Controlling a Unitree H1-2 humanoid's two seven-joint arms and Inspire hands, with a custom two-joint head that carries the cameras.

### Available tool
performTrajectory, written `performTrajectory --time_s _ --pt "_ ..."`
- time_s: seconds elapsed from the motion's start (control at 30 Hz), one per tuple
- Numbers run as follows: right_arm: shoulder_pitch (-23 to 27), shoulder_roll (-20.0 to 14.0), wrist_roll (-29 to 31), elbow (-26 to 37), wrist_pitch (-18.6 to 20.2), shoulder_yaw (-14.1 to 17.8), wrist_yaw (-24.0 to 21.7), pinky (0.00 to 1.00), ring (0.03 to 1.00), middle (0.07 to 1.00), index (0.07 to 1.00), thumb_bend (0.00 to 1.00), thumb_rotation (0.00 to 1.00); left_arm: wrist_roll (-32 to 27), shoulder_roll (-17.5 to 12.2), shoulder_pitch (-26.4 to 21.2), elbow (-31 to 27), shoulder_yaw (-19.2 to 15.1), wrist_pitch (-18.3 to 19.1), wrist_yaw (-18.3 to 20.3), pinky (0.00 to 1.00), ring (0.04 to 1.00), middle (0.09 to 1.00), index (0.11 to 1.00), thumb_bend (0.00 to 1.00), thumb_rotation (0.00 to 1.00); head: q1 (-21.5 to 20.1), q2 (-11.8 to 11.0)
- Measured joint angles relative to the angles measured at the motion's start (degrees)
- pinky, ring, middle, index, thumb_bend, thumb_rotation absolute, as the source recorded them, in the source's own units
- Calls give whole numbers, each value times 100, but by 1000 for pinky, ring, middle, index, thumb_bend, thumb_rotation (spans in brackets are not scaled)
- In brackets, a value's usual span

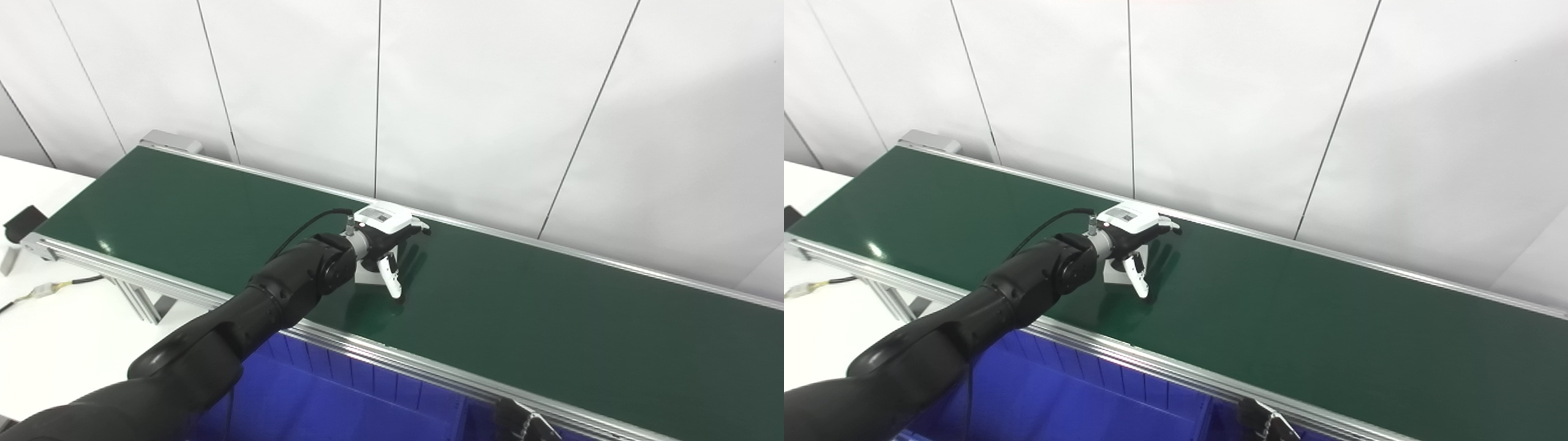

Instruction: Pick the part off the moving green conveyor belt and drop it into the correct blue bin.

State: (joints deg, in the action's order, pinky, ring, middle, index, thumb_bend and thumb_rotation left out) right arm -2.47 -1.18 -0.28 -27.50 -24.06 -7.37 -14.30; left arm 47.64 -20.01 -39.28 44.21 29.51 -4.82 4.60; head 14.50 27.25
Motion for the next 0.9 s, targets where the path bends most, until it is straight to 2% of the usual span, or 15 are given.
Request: performTrajectory --time_s 0.2,0.33,0.4,0.47,0.5,0.53,0.57,0.6,0.67,0.77,0.83,0.9 --pt "-23 -2 -44 48 0 -62 106 731 791 797 790 837 93 69 46 -14 73 128 27 -265 899 940 949 903 1000 329 -18 17" --pt "-43 -4 -54 96 0 -100 142 729 789 798 790 837 101 73 51 -43 73 214 38 -265 863 895 899 856 1000 293 -18 26" --pt "-43 -5 -53 95 0 -108 145 735 792 800 791 832 81 78 51 -69 73 256 39 -265 687 761 802 776 963 141 -26 26" --pt "-42 -4 -50 95 0 -108 145 735 791 800 791 828 73 97 57 -106 67 284 54 -264 594 682 752 741 928 63 -26 26" --pt "-42 -5 -49 96 0 -110 145 732 789 798 792 827 78 97 70 -131 52 304 72 -260 469 561 660 679 866 13 -26 26" --pt "-42 -6 -50 97 0 -113 145 732 789 798 792 827 78 107 102 -166 38 339 91 -258 469 561 660 679 866 13 -26 26" --pt "-41 -6 -50 102 0 -119 146 733 790 799 792 828 84 128 125 -192 38 366 120 -256 425 518 625 646 838 5 -35 44" --pt "-41 -6 -50 114 0 -123 146 732 791 800 793 830 90 141 132 -203 41 380 151 -256 401 471 582 618 674 2 -35 53" --pt "-43 -7 -49 122 0 -125 146 734 792 801 793 829 90 146 132 -204 46 380 153 -263 340 426 502 530 539 0 -35 53" --pt "-43 -18 -49 122 0 -127 152 729 788 799 795 825 94 130 131 -203 65 361 174 -294 217 401 461 504 506 0 -35 53" --pt "-44 -32 -51 124 0 -133 165 726 787 798 795 826 95 135 115 -205 62 344 264 -297 200 389 453 508 503 0 -35 53" --pt "-47 -42 -50 128 0 -132 174 726 787 797 793 828 87 134 77 -204 61 338 350 -283 238 381 454 521 501 0 -35 53"
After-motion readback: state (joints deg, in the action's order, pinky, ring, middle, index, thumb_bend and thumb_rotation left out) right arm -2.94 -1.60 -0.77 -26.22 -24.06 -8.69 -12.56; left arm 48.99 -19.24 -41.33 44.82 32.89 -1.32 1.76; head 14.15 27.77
